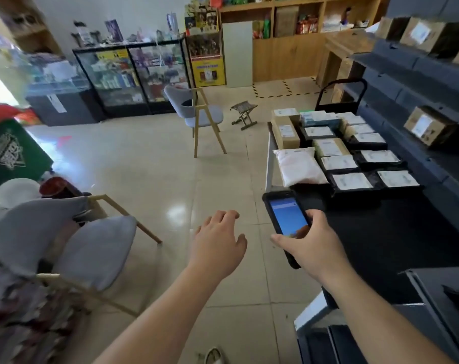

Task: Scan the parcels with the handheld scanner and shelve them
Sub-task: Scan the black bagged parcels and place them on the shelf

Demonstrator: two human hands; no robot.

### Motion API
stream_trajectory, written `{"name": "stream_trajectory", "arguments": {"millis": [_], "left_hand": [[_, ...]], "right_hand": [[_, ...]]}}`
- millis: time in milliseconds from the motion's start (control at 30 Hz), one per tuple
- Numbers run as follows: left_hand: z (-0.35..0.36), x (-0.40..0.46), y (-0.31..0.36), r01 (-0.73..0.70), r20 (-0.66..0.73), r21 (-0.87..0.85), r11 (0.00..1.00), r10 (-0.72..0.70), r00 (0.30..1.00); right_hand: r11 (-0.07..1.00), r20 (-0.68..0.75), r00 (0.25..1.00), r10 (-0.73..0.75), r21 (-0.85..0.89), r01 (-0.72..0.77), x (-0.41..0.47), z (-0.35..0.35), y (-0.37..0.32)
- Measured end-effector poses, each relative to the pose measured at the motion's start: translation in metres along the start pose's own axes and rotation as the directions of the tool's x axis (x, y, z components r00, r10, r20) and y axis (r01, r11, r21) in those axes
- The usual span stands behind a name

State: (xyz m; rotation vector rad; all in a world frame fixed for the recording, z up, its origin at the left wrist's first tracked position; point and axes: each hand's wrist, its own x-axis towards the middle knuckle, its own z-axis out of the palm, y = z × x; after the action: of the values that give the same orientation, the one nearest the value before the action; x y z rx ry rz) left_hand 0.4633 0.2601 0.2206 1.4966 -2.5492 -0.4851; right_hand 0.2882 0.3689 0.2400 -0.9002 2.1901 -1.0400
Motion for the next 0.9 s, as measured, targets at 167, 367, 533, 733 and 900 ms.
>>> {"name": "stream_trajectory", "arguments": {"millis": [167,367,533,733,900], "left_hand": [[0.004,0.079,-0.03,0.005,0.02,-0.027,1.0,-0.005,1.0],[-0.015,0.186,-0.074,-0.053,0.058,-0.015,0.998,0.054,0.997],[-0.027,0.27,-0.09,-0.08,0.053,-0.009,0.997,0.08,0.995],[-0.024,0.356,-0.082,-0.101,0.089,-0.015,0.995,0.102,0.991],[-0.026,0.439,-0.063,-0.09,0.055,0.003,0.996,0.09,0.994]], "right_hand": [[0.999,-0.007,1.0,0.018,-0.026,-0.018,0.076,0.029,-0.03],[0.998,-0.054,0.997,0.061,-0.026,-0.063,0.164,0.062,-0.077],[0.996,-0.078,0.993,0.087,-0.021,-0.089,0.223,0.082,-0.104],[0.993,-0.074,0.991,0.116,-0.019,-0.117,0.306,0.09,-0.122],[0.996,-0.05,0.995,0.083,-0.016,-0.084,0.392,0.083,-0.129]]}}
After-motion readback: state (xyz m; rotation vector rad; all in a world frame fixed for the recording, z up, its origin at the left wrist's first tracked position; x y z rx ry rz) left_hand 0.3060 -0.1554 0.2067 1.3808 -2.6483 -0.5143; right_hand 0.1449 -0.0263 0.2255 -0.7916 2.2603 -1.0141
